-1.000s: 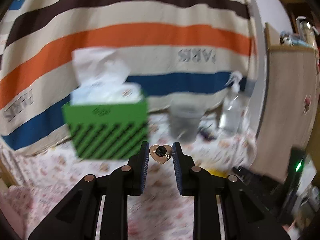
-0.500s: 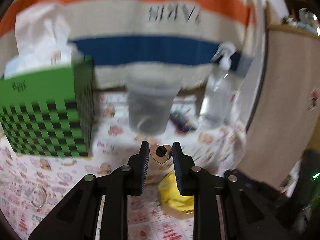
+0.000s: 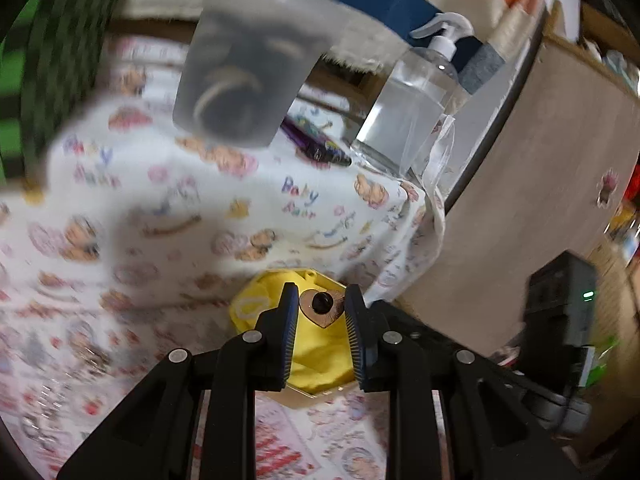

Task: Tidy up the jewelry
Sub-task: 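Release the heart pendant into the yellow box while the right tool drops its charm there, then move the open left tool back over the silver bangle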

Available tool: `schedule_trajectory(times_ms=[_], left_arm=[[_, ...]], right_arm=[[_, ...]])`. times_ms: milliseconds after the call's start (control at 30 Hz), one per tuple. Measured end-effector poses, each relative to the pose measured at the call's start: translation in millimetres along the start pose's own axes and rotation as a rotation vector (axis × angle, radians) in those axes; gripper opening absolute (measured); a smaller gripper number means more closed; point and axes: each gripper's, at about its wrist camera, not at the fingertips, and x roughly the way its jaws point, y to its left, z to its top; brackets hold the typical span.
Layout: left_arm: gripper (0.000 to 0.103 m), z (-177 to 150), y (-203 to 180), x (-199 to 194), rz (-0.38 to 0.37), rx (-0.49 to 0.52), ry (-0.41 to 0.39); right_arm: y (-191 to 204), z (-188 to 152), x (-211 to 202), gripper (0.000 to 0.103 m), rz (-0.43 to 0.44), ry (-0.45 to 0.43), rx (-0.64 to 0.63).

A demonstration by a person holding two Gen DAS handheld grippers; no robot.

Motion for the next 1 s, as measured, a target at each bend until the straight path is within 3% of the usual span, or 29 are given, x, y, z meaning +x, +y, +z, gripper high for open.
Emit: schedule_trajectory(times_ms=[300, 367, 433, 567, 700, 767, 833, 900, 1000], left_arm=[[0.023, -6.1, 8.4, 10.6, 0.008, -0.030, 0.017], [0.031, -5.4, 9.8, 12.1, 0.032, -0.027, 0.011], [0.034, -5.2, 11.9, 9.9, 0.031, -0.039, -0.001], [0.034, -1.9, 17.6, -4.7, 0.058, -0.060, -0.047], [0.038, 6.6, 7.6, -27.7, 0.134, -0.008, -0.127], [0.042, 11.1, -1.6, -43.3, 0.162, 0.028, -0.174], [0.057, 15.7, -8.4, -60.2, 0.191, 0.052, -0.223], [0.068, 18.3, -13.9, -77.8, 0.255, 0.075, -0.261], [0.077, 18.5, -16.2, -104.0, 0.365, 0.122, -0.288]], right_arm=[[-9.1, 0.2, 7.9, 0.020, 0.053, 0.040, 0.062], [-11.9, 1.6, 5.9, 0.025, 0.055, 0.035, 0.077], [-16.1, 2.8, 2.9, 0.039, 0.067, 0.032, 0.095], [-19.5, 4.9, -2.3, 0.039, 0.061, 0.017, 0.115], [-18.6, 7.3, -10.9, 0.041, 0.047, -0.009, 0.121], [-13.2, 8.3, -17.3, 0.045, 0.042, -0.031, 0.105], [-6.5, 8.5, -23.2, 0.052, 0.038, -0.051, 0.085], [2.7, 8.4, -28.5, 0.056, 0.039, -0.062, 0.055], [14.0, 6.9, -35.0, 0.063, 0.043, -0.080, 0.020]])
